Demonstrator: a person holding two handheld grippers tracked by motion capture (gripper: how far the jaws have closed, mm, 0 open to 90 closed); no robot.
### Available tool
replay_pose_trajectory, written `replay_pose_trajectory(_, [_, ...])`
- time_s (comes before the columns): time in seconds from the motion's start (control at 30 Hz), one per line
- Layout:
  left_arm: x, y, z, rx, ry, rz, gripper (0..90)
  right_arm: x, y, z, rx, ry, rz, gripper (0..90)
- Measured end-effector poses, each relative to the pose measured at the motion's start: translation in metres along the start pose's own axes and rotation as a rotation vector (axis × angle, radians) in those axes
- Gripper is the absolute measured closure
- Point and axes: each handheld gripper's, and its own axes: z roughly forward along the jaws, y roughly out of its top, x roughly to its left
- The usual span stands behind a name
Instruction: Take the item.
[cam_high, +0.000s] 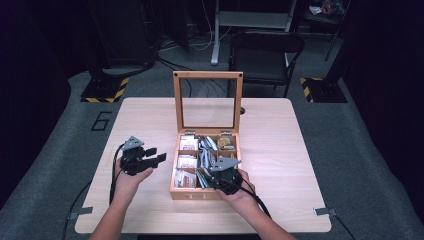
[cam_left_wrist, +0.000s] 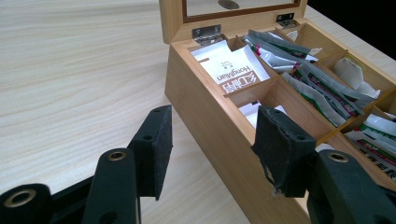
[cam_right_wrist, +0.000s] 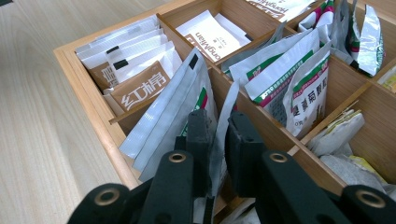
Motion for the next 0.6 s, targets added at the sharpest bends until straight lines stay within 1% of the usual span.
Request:
replay_pose_trajectory(0.13, [0.000, 0.000, 0.000, 0.000, 0.000, -0.002, 46.7, -0.001, 0.000, 0.001, 0.005, 0.009, 0.000, 84.3])
replay_pose_trajectory(0.23, [0.000, 0.000, 0.000, 0.001, -0.003, 0.000, 46.7, -0.001, 0.000, 0.000, 0.009, 0.013, -0.003, 89.0])
replay_pose_trajectory(0.33, [0.000, 0.000, 0.000, 0.002, -0.002, -0.003, 46.7, -0.002, 0.001, -0.002, 0.010, 0.044, 0.022, 89.7])
replay_pose_trajectory(0.47, [0.000, 0.000, 0.000, 0.001, 0.000, -0.002, 46.7, -0.003, 0.004, -0.007, -0.006, 0.058, 0.016, 89.9])
replay_pose_trajectory(0.5, [0.000, 0.000, 0.000, 0.001, 0.001, -0.002, 46.7, -0.003, 0.006, -0.009, -0.015, 0.062, 0.028, 89.9])
replay_pose_trajectory(0.57, [-0.001, -0.001, 0.000, 0.002, 0.001, -0.001, 46.7, -0.004, 0.008, -0.012, -0.022, 0.069, 0.023, 89.9])
replay_pose_trajectory(0.6, [0.000, -0.001, 0.001, 0.003, -0.001, 0.003, 46.7, -0.004, 0.009, -0.014, -0.024, 0.077, 0.032, 89.9])
